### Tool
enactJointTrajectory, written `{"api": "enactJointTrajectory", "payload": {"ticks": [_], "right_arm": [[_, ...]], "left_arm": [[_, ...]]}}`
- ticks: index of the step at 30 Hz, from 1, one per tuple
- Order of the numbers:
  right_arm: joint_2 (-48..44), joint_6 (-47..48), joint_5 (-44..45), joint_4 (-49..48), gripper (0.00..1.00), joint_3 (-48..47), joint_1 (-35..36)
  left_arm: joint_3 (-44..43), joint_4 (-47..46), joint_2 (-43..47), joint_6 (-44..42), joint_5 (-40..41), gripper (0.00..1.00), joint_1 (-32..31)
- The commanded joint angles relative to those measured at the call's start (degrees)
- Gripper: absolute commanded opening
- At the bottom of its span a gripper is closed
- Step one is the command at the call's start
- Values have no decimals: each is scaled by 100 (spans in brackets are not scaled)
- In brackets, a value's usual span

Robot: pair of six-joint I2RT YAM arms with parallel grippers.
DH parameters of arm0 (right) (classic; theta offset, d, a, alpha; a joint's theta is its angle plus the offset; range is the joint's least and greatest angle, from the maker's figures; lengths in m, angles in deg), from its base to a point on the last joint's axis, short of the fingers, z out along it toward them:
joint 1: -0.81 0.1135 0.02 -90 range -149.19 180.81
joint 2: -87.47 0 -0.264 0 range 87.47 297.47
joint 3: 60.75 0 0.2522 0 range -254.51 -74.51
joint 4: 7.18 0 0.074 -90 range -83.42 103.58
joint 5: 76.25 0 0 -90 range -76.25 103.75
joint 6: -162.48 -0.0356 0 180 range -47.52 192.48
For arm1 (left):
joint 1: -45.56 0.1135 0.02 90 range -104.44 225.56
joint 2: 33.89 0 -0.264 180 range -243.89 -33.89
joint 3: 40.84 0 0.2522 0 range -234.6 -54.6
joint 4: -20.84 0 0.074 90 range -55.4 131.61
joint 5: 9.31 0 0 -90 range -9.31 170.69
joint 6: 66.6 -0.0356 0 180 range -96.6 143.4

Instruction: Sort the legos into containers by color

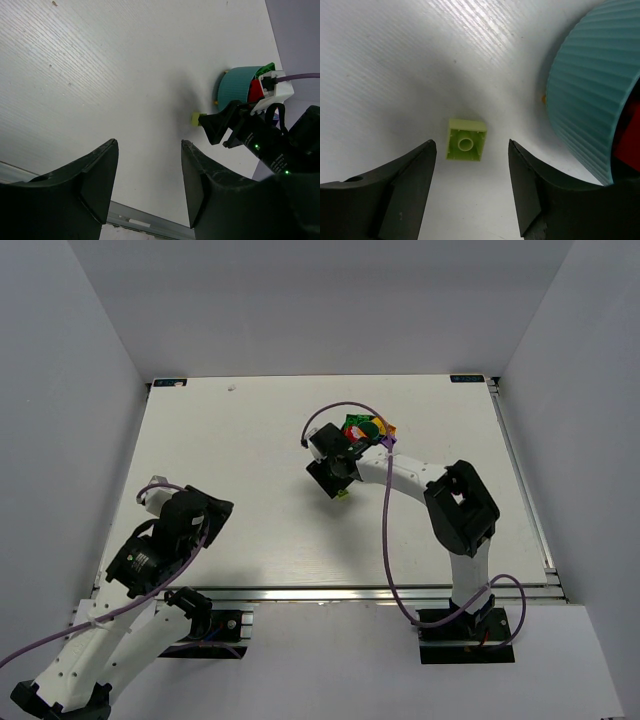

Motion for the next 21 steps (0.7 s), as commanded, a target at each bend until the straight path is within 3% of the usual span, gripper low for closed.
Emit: {"api": "enactJointTrajectory", "payload": {"ticks": [1, 16, 21], "right_arm": [[100, 38, -16, -227, 65, 55, -63], [381, 65, -332, -289, 53, 117, -133], [337, 135, -561, -271, 41, 222, -159]], "left_arm": [[55, -83, -6, -17, 9, 63, 22], [73, -92, 3, 0, -8, 63, 22], [82, -127, -15, 0, -17, 63, 22]]}}
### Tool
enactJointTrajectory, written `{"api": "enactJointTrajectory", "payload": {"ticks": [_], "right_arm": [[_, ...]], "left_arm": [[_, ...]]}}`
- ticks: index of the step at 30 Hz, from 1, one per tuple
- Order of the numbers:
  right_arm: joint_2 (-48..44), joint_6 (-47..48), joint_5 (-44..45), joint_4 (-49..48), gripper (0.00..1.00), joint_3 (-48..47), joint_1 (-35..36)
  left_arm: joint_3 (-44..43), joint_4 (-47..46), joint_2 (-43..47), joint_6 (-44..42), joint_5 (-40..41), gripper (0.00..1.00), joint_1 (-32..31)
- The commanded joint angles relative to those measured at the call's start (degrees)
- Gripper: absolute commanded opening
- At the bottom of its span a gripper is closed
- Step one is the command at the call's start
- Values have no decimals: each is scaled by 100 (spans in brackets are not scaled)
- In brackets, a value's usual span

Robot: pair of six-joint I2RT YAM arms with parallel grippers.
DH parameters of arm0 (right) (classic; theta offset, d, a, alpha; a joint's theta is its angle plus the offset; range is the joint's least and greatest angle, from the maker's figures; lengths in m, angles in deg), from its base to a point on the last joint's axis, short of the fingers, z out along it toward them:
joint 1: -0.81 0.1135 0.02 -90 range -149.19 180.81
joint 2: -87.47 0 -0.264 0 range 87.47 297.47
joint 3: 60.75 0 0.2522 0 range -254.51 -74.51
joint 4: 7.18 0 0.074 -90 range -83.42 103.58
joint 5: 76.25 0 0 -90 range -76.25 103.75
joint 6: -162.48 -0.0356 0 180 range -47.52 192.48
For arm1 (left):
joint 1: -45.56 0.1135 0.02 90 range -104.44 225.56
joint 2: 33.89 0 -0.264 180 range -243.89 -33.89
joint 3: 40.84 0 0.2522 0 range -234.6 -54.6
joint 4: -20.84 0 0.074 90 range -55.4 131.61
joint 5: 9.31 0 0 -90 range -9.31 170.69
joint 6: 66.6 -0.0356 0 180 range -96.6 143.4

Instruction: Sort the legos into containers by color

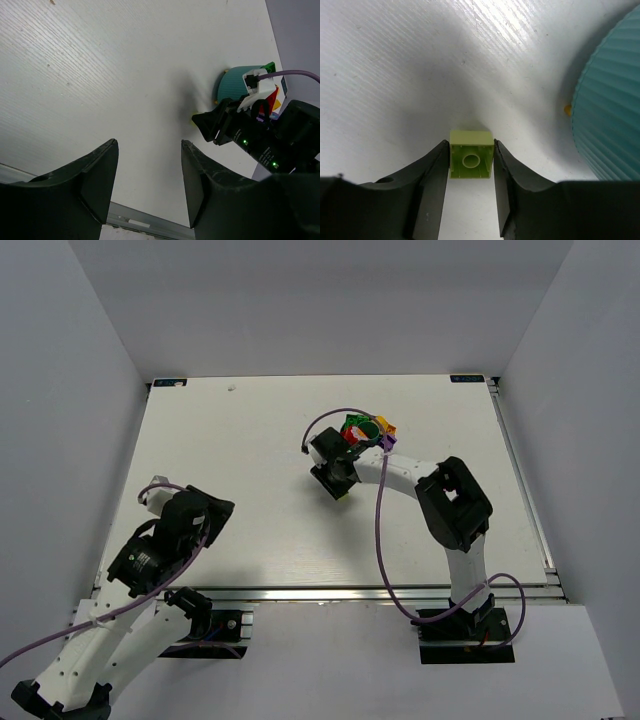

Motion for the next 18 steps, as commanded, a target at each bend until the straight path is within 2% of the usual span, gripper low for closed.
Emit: {"api": "enactJointTrajectory", "payload": {"ticks": [1, 2, 5, 6, 9, 10, 13, 14, 18], "right_arm": [[-19, 92, -290, -101, 40, 126, -48], [-62, 118, -316, -118, 38, 144, -57], [-299, 346, -649, -171, 18, 231, -83], [-396, 443, -807, -180, 14, 258, -92], [-1002, 1223, -1957, -127, 2, 363, -118], [-1456, 1513, -2865, -75, 0, 477, -214], [-2258, 2122, -3960, -459, 0, 837, -442], [-2695, 2148, -4034, -879, 0, 1073, -487], [-3218, 1913, -4385, -1392, 0, 1155, -1013]], "left_arm": [[14, -33, -23, -13, 1, 63, 22], [14, -33, -32, -13, 1, 63, 22], [-12, -51, -50, -30, -8, 63, 13], [-4, -68, -59, -39, -8, 63, 22], [-4, -121, -76, -39, -8, 63, 22], [-4, -139, -76, -48, 1, 63, 22], [5, -218, -103, -83, 1, 63, 22], [5, -244, -111, -83, 9, 63, 22], [5, -428, -182, -144, -52, 63, 22]]}}
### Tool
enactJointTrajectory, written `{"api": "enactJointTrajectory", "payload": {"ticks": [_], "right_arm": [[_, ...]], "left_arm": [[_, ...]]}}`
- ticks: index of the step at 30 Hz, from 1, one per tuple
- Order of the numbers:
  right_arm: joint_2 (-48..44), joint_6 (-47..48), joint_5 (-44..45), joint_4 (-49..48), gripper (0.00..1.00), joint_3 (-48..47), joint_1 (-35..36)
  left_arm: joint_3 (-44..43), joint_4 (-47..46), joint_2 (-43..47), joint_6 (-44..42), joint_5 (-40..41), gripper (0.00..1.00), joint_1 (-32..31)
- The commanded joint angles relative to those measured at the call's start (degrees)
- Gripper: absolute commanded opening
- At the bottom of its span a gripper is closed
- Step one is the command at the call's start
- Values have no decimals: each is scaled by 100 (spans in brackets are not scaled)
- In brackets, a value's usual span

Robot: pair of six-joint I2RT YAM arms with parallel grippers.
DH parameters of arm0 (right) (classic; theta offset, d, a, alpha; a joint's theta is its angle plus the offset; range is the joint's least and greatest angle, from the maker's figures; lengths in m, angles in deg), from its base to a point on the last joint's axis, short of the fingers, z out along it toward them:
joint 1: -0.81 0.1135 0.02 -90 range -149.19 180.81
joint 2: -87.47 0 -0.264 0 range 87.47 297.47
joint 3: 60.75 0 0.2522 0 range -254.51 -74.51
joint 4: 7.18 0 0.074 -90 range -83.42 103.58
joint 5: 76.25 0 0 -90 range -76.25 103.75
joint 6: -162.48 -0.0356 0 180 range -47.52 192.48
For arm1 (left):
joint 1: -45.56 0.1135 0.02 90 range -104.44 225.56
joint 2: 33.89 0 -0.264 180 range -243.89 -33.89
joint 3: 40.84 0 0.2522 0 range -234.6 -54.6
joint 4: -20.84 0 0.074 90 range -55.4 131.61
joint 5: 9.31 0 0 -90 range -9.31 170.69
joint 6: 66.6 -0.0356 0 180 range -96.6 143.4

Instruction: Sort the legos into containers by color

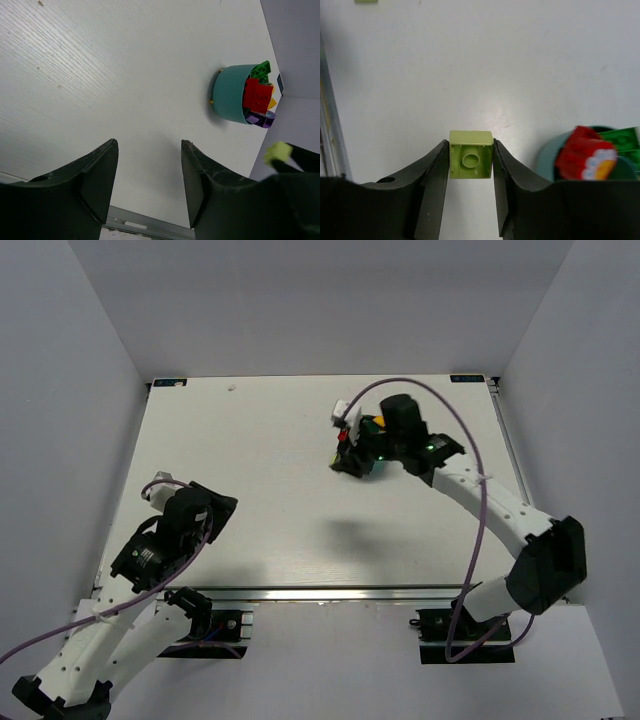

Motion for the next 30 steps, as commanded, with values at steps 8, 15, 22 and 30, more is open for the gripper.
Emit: {"api": "enactJointTrajectory", "payload": {"ticks": [8, 15, 22, 30], "right_arm": [[344, -1227, -1306, -757, 0, -908, -1894], [1320, -2001, -1105, -555, 0, -1770, -2352], [1936, -2098, -1104, -476, 0, -2166, -2431], [2217, -2054, -973, -555, 5, -2105, -2431]], "left_arm": [[1, -458, -274, -244, -120, 63, 22], [-8, -485, -345, -288, -138, 63, 22], [-17, -423, -310, -244, -112, 63, 22], [9, -414, -345, -244, -138, 63, 22]]}}
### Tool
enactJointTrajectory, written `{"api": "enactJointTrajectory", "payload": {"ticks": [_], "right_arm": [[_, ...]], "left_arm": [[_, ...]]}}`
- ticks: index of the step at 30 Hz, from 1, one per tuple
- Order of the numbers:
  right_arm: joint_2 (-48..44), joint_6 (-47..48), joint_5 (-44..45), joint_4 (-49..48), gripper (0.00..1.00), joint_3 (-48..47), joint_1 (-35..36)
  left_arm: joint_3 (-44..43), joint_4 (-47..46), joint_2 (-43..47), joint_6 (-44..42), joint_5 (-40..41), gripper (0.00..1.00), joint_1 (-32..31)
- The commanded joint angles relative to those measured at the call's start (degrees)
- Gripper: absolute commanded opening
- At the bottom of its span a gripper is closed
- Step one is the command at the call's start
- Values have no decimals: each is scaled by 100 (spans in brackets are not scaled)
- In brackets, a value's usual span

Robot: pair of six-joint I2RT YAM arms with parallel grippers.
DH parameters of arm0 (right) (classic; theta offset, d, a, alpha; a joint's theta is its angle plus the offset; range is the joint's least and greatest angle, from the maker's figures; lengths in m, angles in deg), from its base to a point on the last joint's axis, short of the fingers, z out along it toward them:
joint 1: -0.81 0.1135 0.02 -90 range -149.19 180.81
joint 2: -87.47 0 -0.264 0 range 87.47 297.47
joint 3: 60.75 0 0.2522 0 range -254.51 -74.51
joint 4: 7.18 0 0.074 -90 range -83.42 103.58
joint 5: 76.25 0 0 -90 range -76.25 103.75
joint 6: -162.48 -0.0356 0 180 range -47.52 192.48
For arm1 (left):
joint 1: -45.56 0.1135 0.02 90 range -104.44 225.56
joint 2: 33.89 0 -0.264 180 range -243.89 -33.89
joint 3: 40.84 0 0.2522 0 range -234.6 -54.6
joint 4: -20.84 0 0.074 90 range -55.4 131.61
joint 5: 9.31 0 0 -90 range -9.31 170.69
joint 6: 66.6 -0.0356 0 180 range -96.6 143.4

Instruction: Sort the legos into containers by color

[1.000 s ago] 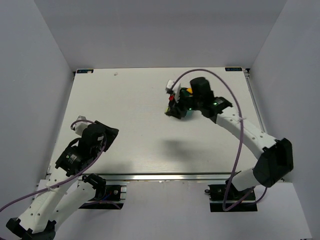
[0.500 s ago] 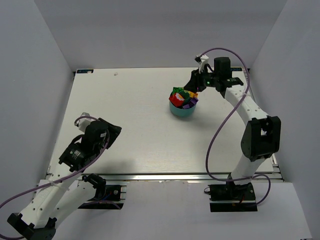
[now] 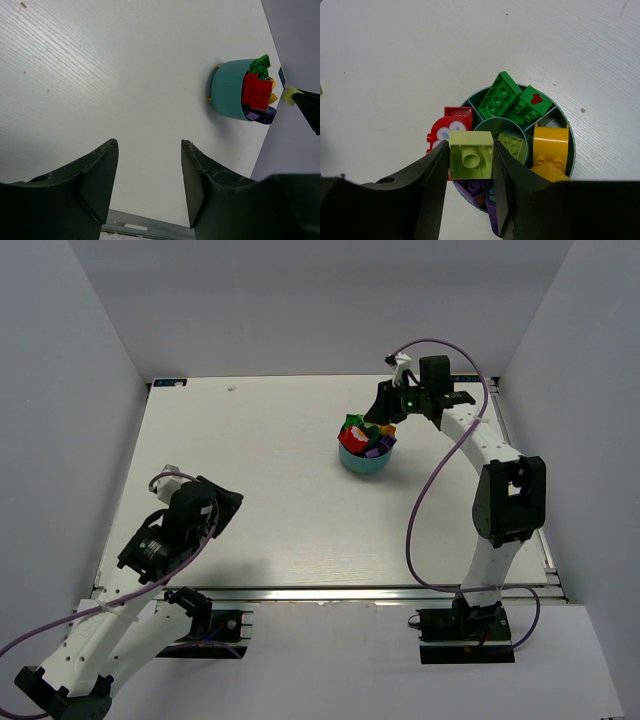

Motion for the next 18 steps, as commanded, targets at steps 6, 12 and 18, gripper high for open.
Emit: {"api": "enactJointTrajectory", "payload": {"ticks": [6, 12, 18], "right_arm": [[350, 64, 129, -87, 19, -313, -23], [464, 117, 217, -96, 38, -357, -23], [464, 135, 235, -87, 58, -401, -14]], "left_arm": [[-2, -32, -74, -43, -20, 63, 22], [-1, -6, -57, -25, -29, 63, 22], [-10, 12, -65, -25, -20, 63, 22]]}}
